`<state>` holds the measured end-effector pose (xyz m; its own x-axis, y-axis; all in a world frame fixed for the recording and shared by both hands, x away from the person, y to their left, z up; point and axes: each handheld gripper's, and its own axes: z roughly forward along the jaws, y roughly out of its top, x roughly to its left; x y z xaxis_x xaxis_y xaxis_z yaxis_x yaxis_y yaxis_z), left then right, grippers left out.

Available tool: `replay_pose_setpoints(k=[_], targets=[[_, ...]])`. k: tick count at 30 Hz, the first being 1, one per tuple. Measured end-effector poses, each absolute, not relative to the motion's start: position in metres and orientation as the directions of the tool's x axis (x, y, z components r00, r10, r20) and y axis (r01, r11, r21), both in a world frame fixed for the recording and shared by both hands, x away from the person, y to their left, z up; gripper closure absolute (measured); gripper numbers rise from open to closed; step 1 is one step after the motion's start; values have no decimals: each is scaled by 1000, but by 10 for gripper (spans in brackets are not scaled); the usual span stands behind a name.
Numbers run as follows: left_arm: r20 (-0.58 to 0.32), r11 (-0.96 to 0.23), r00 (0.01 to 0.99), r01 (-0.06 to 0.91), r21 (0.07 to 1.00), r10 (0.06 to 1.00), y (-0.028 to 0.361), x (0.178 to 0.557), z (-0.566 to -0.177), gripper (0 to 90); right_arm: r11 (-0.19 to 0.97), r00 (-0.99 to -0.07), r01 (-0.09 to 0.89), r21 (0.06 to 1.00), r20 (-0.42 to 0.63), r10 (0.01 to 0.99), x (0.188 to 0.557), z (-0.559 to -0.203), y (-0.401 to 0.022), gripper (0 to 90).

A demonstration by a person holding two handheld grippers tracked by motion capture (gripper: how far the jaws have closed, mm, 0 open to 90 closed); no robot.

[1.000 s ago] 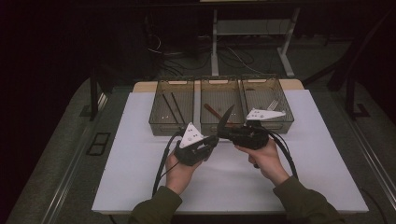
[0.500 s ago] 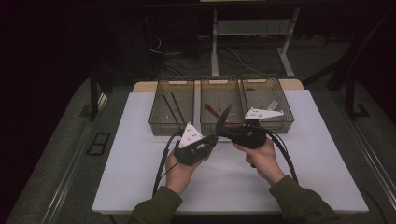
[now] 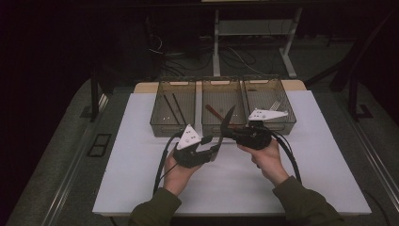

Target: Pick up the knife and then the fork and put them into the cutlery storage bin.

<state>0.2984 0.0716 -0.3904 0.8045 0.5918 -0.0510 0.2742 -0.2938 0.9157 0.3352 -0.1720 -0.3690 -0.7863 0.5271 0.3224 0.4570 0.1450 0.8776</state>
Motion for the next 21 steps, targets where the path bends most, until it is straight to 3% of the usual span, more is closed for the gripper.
replay_pose_setpoints(k=[8, 21], targets=[[-80, -325, 839, 294, 899, 538, 103, 291, -399, 381, 134, -757, 461, 877, 310, 575, 339, -364, -197, 875], [-134, -320, 847, 334, 886, 514, 143, 278, -414, 231, 93, -697, 458, 884, 291, 655, 346, -351, -251, 874]])
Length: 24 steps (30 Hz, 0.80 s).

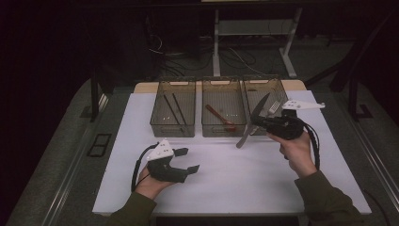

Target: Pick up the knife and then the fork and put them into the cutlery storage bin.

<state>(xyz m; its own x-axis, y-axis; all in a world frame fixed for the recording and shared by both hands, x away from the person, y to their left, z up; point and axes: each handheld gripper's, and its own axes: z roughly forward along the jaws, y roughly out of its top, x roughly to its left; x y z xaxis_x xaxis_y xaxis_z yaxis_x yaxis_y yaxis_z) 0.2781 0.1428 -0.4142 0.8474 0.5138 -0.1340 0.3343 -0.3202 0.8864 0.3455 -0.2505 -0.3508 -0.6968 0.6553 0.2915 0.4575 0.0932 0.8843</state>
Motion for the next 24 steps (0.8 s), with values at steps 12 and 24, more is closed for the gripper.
replay_pose_setpoints(k=[12, 24], targets=[[-136, -327, 818, 367, 871, 558, 157, 275, -428, 31, 56, -651, 421, 905, 258, 714, 349, -320, -297, 874], [-133, -331, 817, 368, 869, 562, 155, 276, -428, 0, 57, -562, 382, 923, 182, 807, 373, -277, -337, 875]])
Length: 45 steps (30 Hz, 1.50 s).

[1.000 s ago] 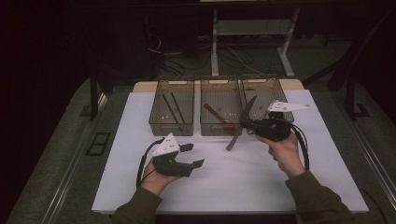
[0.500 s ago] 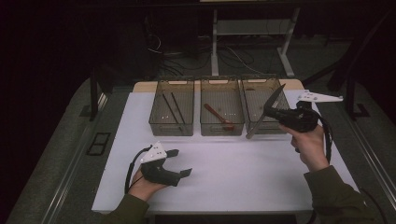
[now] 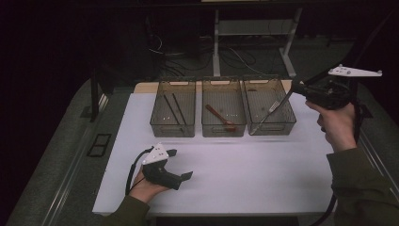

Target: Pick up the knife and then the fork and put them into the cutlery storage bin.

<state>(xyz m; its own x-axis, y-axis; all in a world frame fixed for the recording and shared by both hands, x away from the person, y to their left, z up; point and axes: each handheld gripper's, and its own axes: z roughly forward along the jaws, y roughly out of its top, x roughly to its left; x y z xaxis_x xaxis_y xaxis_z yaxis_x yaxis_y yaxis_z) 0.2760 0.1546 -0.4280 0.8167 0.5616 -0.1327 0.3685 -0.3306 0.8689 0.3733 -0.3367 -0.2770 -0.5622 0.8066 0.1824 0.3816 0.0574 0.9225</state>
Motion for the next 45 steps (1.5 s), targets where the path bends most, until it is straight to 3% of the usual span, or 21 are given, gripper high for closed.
replay_pose_setpoints(k=[15, 23, 36, 45], targets=[[-125, -354, 821, 371, 858, 557, 155, 277, -430, 0, 180, -438, 549, 816, 98, 894, 417, -317, -356, 874], [-121, -368, 821, 376, 850, 558, 156, 279, -432, 0, 240, -450, 615, 751, 84, 889, 433, -334, -351, 874], [-124, -366, 822, 377, 851, 556, 155, 280, -433, 0, 336, -496, 598, 727, 7, 868, 475, -354, -311, 873], [-126, -372, 827, 376, 849, 547, 154, 280, -432, 0, 376, -493, 652, 658, -8, 870, 502, -374, -289, 871]])
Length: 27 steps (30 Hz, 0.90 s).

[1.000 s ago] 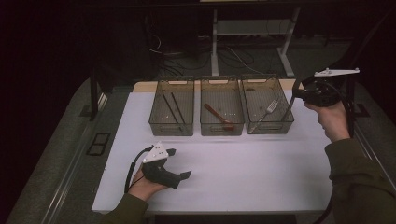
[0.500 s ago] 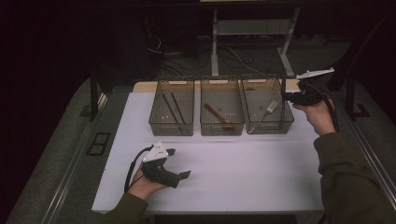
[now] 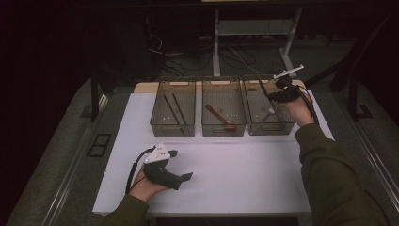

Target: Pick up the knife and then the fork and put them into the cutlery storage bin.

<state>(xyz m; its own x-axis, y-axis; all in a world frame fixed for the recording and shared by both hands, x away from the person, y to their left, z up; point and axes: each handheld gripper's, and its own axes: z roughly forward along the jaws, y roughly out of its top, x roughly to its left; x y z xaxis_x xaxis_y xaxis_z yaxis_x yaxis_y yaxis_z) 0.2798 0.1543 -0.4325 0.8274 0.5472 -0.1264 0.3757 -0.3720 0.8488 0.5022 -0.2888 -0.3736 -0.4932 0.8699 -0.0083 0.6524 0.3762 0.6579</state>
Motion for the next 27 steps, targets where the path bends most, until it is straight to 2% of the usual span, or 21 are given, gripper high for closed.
replay_pose_setpoints(k=[3, 7, 10, 13, 20, 27], targets=[[-124, -376, 830, 374, 848, 544, 154, 280, -433, 0, 392, -493, 668, 632, -19, 870, 504, -383, -285, 863], [-121, -384, 831, 373, 844, 543, 153, 279, -433, 0, 372, -488, 671, 642, 3, 873, 501, -388, -286, 786], [-111, -398, 830, 374, 838, 546, 154, 279, -434, 0, 349, -492, 663, 662, 33, 870, 497, -388, -289, 706], [-108, -400, 827, 376, 836, 551, 155, 279, -434, 0, 300, -489, 661, 688, 91, 868, 492, -385, -295, 578], [-104, -406, 828, 374, 834, 550, 154, 278, -434, 0, 234, -508, 630, 741, 165, 845, 471, -377, -305, 420], [-110, -409, 826, 385, 827, 553, 152, 279, -436, 0, 230, -534, 561, 796, 135, 834, 436, -375, -315, 321]])
